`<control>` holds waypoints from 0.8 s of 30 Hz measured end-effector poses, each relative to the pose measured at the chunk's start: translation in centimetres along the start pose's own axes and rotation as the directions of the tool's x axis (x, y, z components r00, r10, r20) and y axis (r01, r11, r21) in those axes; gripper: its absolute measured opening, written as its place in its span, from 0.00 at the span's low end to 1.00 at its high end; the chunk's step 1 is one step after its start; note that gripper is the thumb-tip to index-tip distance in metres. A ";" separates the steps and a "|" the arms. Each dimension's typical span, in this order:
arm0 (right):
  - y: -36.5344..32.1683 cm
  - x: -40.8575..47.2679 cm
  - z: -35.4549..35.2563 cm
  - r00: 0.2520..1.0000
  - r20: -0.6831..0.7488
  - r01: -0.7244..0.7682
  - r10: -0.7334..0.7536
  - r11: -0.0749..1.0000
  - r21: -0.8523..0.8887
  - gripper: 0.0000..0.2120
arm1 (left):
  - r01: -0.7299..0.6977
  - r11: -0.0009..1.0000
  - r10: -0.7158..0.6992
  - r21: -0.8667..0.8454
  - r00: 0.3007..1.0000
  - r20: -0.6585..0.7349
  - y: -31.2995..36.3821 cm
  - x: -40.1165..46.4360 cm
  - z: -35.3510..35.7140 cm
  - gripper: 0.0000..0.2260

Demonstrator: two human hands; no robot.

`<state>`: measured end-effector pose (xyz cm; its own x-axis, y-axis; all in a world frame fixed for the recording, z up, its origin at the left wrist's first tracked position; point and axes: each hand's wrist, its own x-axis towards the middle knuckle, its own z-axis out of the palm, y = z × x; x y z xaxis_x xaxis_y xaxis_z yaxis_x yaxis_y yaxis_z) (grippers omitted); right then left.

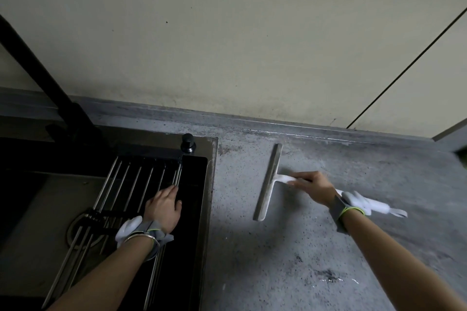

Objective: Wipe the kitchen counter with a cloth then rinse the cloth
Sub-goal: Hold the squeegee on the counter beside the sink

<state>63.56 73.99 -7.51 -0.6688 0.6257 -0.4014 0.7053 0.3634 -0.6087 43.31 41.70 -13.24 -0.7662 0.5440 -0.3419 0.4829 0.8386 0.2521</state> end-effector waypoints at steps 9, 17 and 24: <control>-4.2 1.7 3.6 0.982 0.151 0.125 -0.115 0.991 -0.057 0.11 | -0.007 1.000 0.007 0.001 0.999 0.031 0.3 -0.1 -0.2 0.23; -8.1 0.7 7.0 0.932 0.276 0.275 -0.233 0.953 -0.125 0.13 | -0.004 1.000 0.004 -0.007 0.999 0.041 0.5 -0.1 -0.4 0.23; -6.1 1.4 3.0 0.984 0.123 0.121 -0.132 0.988 0.097 0.17 | -0.010 1.000 0.011 -0.029 1.000 0.026 0.6 0.4 -0.5 0.24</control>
<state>57.65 70.54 -6.44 -0.7799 0.4827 -0.3984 0.5933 0.3677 -0.7161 43.09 42.43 -12.75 -0.7498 0.5536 -0.3623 0.4781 0.8319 0.2816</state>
